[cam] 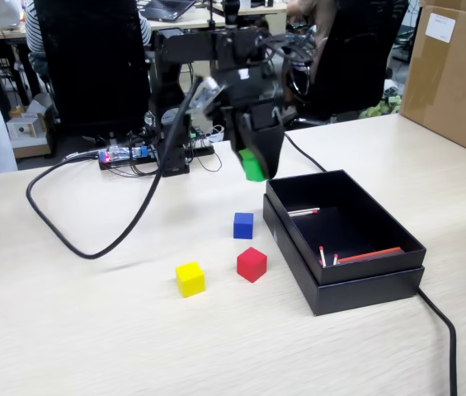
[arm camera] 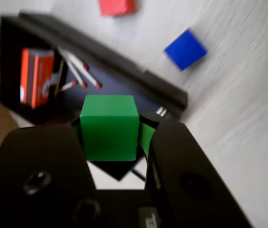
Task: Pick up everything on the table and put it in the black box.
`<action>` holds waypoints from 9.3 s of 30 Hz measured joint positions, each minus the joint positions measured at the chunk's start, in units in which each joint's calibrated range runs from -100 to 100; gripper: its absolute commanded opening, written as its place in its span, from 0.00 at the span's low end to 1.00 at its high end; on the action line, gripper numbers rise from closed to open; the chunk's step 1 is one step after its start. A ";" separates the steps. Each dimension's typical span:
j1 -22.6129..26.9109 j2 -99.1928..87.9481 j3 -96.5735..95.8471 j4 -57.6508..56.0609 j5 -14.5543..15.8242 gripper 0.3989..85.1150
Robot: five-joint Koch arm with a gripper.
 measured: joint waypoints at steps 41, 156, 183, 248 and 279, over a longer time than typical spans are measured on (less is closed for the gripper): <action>-4.69 -16.44 -24.37 -6.66 5.13 0.52; -17.19 51.00 26.11 -5.50 -7.18 0.46; -3.96 15.02 19.08 -5.57 -4.05 0.05; -8.64 46.73 26.47 -6.12 -4.79 0.49; -4.00 26.41 27.02 -6.19 -4.20 0.16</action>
